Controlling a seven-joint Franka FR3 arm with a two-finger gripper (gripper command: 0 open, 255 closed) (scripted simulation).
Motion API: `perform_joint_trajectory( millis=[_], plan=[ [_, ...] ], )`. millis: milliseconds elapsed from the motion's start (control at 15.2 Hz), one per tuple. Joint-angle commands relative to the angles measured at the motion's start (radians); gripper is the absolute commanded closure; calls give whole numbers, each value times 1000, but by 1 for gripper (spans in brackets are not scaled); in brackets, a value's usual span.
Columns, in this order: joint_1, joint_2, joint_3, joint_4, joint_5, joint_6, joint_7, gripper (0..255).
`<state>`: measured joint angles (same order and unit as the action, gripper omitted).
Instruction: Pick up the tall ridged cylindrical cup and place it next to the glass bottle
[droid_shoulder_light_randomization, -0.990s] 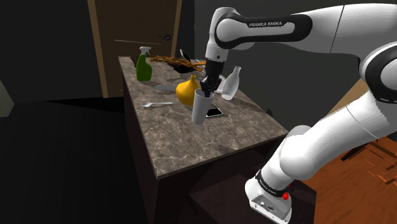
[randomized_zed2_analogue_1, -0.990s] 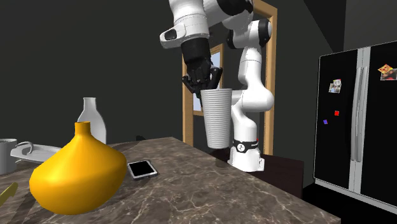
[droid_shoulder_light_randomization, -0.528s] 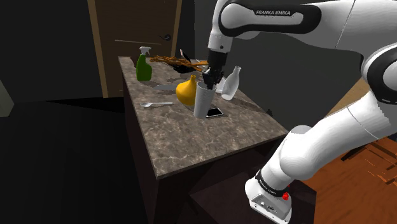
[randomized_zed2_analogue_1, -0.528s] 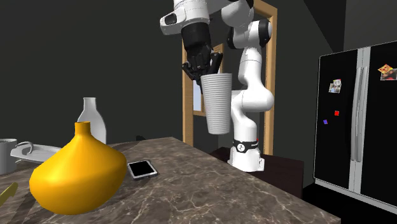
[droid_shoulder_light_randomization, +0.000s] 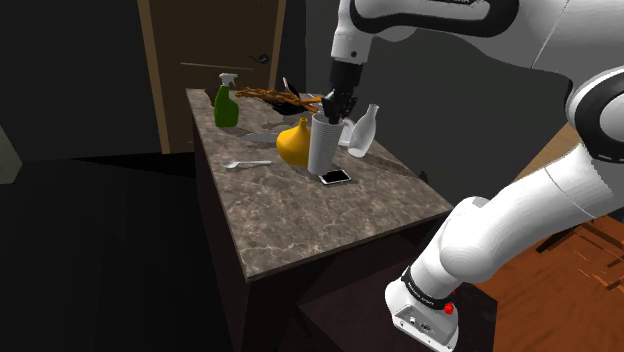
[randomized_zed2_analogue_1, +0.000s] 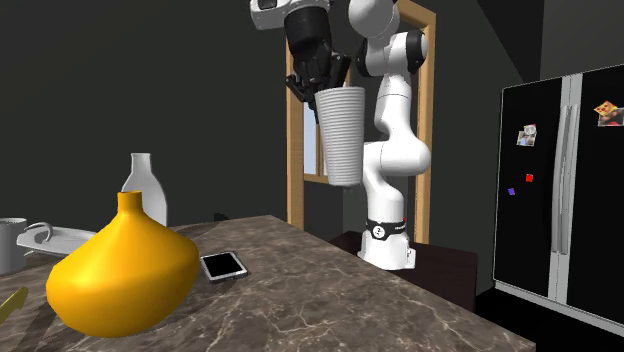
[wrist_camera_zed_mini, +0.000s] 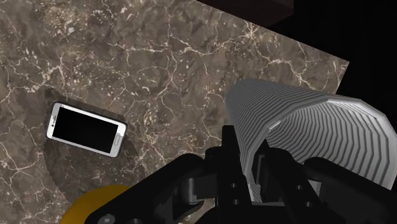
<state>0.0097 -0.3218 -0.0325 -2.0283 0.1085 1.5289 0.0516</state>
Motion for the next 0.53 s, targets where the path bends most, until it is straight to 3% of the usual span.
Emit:
perform_joint_trajectory(
  millis=[0,462],
  plan=[
    [0,0,0,25,0,-26,3,255],
    [1,16,-2,136,1,-120,12,255]
  ],
)
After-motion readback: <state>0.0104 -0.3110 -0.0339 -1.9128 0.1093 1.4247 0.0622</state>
